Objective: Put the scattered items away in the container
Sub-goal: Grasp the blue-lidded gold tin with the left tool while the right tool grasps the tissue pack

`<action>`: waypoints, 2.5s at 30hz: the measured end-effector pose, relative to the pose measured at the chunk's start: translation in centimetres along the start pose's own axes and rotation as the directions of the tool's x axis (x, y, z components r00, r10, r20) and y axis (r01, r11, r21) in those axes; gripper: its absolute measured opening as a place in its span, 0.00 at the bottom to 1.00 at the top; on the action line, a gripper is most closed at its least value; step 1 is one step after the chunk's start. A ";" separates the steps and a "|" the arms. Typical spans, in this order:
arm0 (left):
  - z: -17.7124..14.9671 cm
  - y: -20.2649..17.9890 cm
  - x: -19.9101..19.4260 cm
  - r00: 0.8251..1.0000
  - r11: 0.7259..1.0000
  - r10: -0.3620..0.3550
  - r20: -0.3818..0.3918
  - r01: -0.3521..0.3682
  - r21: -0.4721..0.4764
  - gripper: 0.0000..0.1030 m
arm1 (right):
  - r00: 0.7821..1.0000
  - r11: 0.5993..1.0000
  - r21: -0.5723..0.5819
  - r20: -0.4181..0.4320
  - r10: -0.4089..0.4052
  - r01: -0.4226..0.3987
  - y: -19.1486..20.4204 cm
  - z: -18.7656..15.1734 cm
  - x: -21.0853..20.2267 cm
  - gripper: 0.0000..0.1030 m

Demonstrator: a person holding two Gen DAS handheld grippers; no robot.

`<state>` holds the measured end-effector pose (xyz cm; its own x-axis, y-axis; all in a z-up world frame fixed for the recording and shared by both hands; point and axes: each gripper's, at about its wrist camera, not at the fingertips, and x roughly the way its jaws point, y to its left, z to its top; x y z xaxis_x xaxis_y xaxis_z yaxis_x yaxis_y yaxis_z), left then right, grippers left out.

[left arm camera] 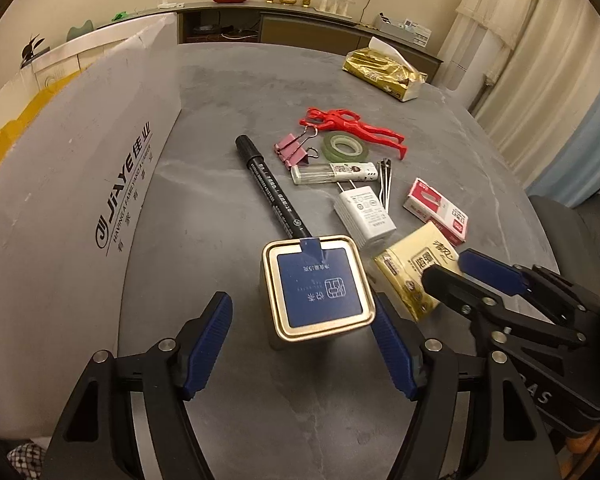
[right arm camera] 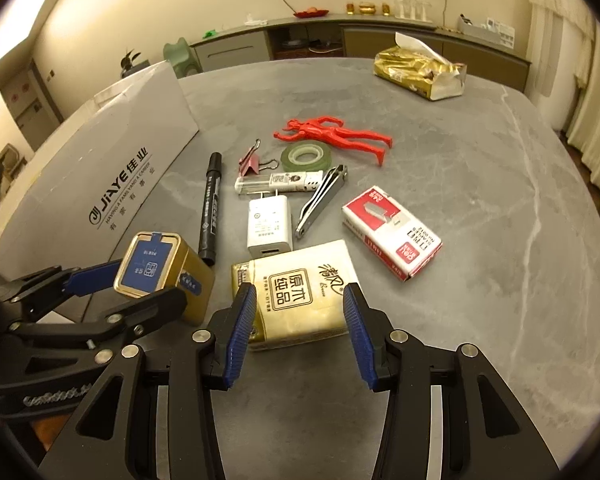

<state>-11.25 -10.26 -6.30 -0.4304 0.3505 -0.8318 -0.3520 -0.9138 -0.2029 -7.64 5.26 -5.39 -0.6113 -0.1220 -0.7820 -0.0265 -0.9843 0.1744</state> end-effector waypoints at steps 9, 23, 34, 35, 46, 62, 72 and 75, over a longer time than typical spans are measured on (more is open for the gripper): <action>0.2 0.7 0.7 0.999 0.999 -0.029 0.046 0.027 0.042 0.54 | 0.998 0.999 -0.022 -0.028 -0.050 0.050 0.6 0.3 -0.4 0.56; 0.4 2.8 0.3 0.993 0.996 -0.091 0.074 0.089 0.032 0.51 | 0.985 0.979 0.128 -0.096 -0.147 0.158 0.9 2.2 1.4 0.65; -0.4 2.1 0.2 0.992 0.991 -0.099 0.074 0.091 0.097 0.51 | 0.965 0.975 -0.053 -0.142 -0.221 0.215 -0.9 0.7 0.9 0.66; -0.3 2.2 0.3 0.992 0.991 -0.104 0.072 0.097 0.091 0.51 | 0.957 0.967 -0.047 -0.140 -0.255 0.251 -1.8 0.6 0.5 0.66; -0.4 1.2 0.3 0.991 0.988 -0.117 0.057 0.110 0.112 0.51 | 0.966 0.885 0.387 -0.092 -0.242 0.258 -5.5 1.3 -1.8 0.66; -0.3 1.1 0.3 0.989 0.984 -0.136 0.058 0.128 0.122 0.51 | 0.887 0.822 0.335 -0.176 -0.426 0.461 -6.4 -0.5 0.8 0.66; -0.4 0.7 -0.1 0.979 0.976 -0.190 0.073 0.180 0.119 0.49 | 0.935 0.902 0.249 -0.053 -0.352 0.354 -5.8 -1.9 -2.2 0.52; -0.6 0.8 -0.7 0.973 0.973 -0.216 0.084 0.207 0.100 0.49 | 0.945 0.910 0.262 -0.030 -0.325 0.321 -5.7 -2.3 -3.2 0.52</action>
<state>-10.77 -11.39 -6.17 -0.4129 0.5555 -0.7217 -0.5148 -0.7961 -0.3183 -3.69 10.94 -5.28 -0.5454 0.2009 -0.8137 -0.4275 -0.9017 0.0639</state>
